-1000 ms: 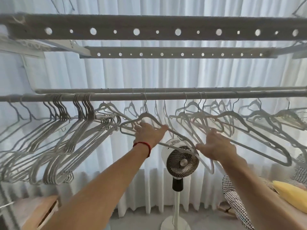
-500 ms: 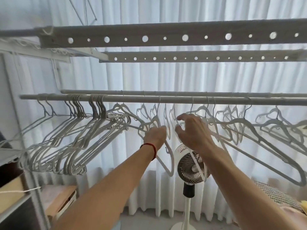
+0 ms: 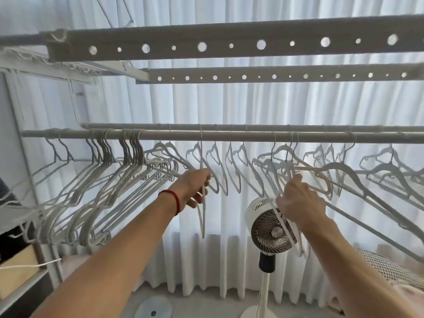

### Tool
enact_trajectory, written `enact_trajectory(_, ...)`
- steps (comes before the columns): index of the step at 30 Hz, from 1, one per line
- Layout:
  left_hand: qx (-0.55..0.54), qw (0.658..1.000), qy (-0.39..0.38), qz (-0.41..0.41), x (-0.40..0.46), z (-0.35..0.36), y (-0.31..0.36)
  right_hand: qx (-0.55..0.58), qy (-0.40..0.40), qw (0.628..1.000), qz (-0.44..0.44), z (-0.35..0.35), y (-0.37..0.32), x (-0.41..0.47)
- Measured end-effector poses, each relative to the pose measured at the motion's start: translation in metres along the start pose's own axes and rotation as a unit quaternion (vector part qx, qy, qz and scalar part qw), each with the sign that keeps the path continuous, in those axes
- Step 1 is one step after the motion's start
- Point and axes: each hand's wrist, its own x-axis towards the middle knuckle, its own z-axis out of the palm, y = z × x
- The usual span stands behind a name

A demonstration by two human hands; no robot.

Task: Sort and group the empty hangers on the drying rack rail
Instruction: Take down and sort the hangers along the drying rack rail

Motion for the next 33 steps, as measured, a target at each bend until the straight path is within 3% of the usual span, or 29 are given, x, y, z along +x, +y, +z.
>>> enact_trajectory(3,0.001,1.0,-0.018,0.013,0.004,0.001,-0.004,-0.081,0.114,0.987,-0.076,-0.006,-0.018,-0.012)
enact_trajectory(5,-0.009,0.999,-0.015,0.029,0.009,0.001,-0.012,-0.013,0.174,0.965,-0.198,-0.005,-0.039,-0.019)
enact_trajectory(7,-0.005,0.999,0.006,0.037,0.016,-0.004,-0.023,0.102,0.115,0.955,-0.253,0.0,-0.068,-0.021)
enact_trajectory(11,0.107,0.986,0.098,0.082,0.038,-0.018,-0.047,0.244,-0.072,0.951,-0.178,0.017,-0.106,-0.007)
enact_trajectory(16,0.139,0.98,0.118,0.081,0.075,-0.031,-0.07,0.439,-0.205,0.868,-0.104,0.043,-0.099,0.02)
enact_trajectory(19,0.099,0.977,0.159,0.1,0.097,-0.031,-0.062,0.442,-0.218,0.862,-0.121,0.061,-0.095,0.036)
enact_trajectory(23,0.066,0.976,0.18,0.103,0.13,-0.028,-0.038,0.451,-0.171,0.858,-0.176,0.083,-0.112,0.064)
enact_trajectory(26,0.05,0.974,0.195,0.106,0.153,-0.027,-0.025,0.366,-0.098,0.89,-0.252,0.095,-0.137,0.091)
enact_trajectory(28,0.051,0.974,0.196,0.103,0.165,-0.025,-0.02,0.319,-0.095,0.899,-0.286,0.103,-0.154,0.113)
enact_trajectory(33,0.052,0.974,0.203,0.088,0.193,-0.031,-0.016,0.352,-0.21,0.899,-0.155,0.136,-0.206,0.184)
